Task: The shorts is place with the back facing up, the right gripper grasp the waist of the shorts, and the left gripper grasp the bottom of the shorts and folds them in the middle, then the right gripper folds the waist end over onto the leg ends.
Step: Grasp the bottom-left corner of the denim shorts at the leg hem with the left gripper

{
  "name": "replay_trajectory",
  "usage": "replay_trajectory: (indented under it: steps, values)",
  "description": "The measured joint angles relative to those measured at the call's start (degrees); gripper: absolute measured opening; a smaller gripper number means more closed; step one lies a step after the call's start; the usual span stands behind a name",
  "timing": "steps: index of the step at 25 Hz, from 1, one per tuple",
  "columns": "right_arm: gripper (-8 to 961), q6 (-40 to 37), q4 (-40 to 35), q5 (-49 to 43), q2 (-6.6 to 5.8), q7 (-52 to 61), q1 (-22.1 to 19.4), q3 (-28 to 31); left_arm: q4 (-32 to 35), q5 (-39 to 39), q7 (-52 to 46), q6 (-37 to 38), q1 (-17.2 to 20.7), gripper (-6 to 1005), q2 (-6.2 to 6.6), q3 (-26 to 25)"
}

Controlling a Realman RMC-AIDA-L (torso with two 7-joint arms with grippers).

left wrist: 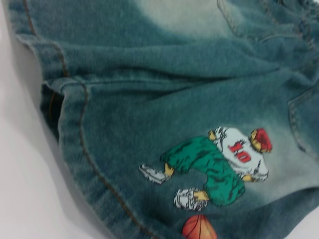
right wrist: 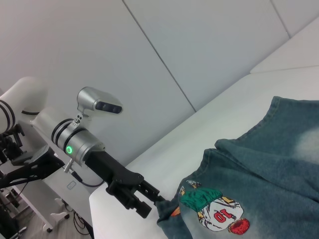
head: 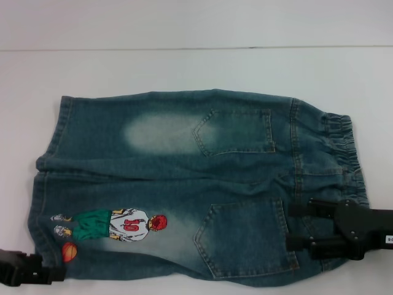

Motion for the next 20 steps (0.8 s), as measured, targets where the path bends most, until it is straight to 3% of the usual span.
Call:
replay_trajectory:
  steps: [6,15,20]
  values:
    - [944,0.1,0.0,0.0,0.01,0.0,0.0,0.0,1.1,-0.6,-1.2,-1.7,0.8,769,-0.05,3.2]
    - [942,0.1,0.0,0.0,0.09,0.1,0.0,0.0,5.4,-6.8,-3.3,-2.6,4.5,762,-0.03,9.8]
    - [943,0.1,-0.2,0.0,0.09,0.2,0.1,0.0,5.1,-6.8,-3.7,-3.8,4.6,761,-0.03,10.4]
